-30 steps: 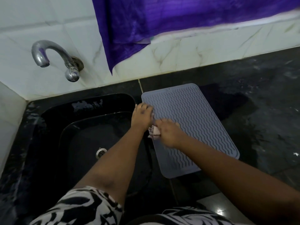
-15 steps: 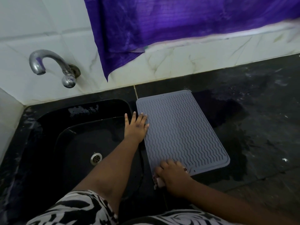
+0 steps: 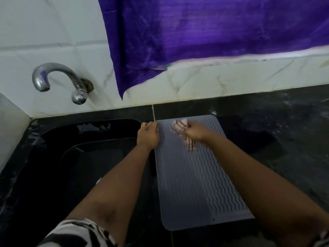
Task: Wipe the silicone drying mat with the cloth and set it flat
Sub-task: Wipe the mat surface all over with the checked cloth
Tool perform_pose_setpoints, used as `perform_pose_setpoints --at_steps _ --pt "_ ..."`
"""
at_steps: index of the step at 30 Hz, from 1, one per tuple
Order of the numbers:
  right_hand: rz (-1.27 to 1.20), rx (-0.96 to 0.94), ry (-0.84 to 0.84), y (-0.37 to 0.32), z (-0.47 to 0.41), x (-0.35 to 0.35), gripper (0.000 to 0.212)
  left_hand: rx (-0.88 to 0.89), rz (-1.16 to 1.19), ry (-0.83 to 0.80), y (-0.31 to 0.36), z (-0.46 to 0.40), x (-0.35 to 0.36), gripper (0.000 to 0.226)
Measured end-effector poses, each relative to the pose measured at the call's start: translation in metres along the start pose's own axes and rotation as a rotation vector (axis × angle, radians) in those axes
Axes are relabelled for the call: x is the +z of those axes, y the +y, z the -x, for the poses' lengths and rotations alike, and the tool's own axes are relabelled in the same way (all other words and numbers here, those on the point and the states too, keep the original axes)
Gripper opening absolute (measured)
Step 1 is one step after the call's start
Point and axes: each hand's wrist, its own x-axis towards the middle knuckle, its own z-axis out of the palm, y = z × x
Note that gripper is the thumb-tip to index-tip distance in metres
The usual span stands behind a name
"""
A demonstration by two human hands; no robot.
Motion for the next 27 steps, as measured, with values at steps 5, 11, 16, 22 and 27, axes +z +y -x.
perform_pose_setpoints --at_steps 5,11,16,22,27 --pt "0.547 -0.252 0.293 -0.029 -0.107 0.019 0.043 0.006 -0.194 -0.042 -0.001 -0.034 0.03 0.037" --pt "0.745 -0.345 0.417 -0.001 -0.138 0.08 0.03 -0.155 -0.191 0.092 -0.009 -0.031 0.057 0.04" --pt "0.774 -0.344 0.386 0.013 -0.109 0.085 0.028 -0.149 -0.196 0.115 -0.008 -0.03 0.055 0.043" --pt "0.845 -0.323 0.146 0.067 0.023 0.103 0.039 -0.154 -0.157 0.163 -0.005 -0.028 0.053 0.042" --pt "0.452 -0.15 -0.074 0.042 0.016 0.073 0.012 -0.156 -0.165 0.148 -0.003 -0.026 0.05 0.042"
